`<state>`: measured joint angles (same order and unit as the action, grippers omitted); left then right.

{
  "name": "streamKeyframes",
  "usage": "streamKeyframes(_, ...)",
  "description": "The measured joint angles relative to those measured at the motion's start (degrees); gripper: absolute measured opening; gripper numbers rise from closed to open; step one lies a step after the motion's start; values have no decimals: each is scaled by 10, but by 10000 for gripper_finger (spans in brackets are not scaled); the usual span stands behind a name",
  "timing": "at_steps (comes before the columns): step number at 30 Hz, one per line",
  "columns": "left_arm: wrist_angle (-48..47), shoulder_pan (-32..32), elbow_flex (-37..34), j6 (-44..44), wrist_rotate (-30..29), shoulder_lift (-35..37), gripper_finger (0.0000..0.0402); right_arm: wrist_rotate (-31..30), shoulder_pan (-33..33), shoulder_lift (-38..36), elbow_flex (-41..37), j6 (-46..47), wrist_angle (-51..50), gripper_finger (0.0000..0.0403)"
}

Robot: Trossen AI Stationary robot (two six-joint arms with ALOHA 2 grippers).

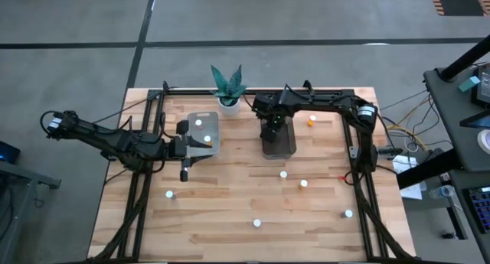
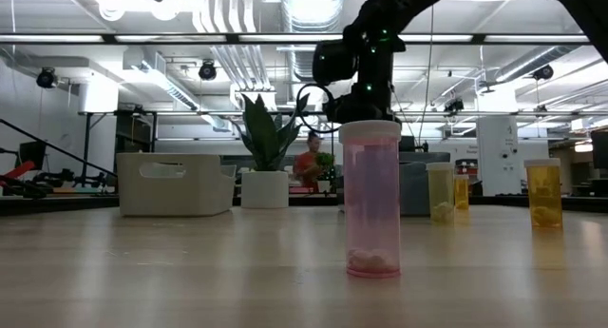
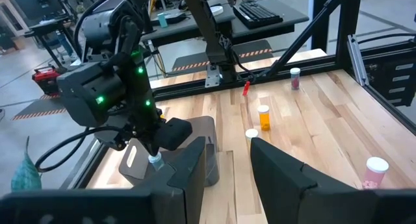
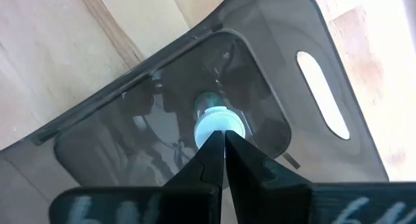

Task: Pick and place medicine bottles into bin by pill shape (circle, oval)
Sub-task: Put the top blue capsule bottle into the black bin, then put the left blue capsule bottle into the black bin

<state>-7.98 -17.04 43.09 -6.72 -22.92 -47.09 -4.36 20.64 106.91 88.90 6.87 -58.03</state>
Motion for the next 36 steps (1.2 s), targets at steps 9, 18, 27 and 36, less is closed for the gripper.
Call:
streamKeyframes(9,0,0,0,0,0,0,106,-1,0,-1,-1,2,1,8)
streamKeyframes(18,0,0,0,0,0,0,106,-2,0,-24,-1,2,-2,8)
streamKeyframes(27,3,0,0,3,0,-1,106,-3,-49,-118,-29,21,3,8)
streamKeyframes(36,2,-1,-1,91,10,-46,106,-33,-186,-296,-216,39,183,9)
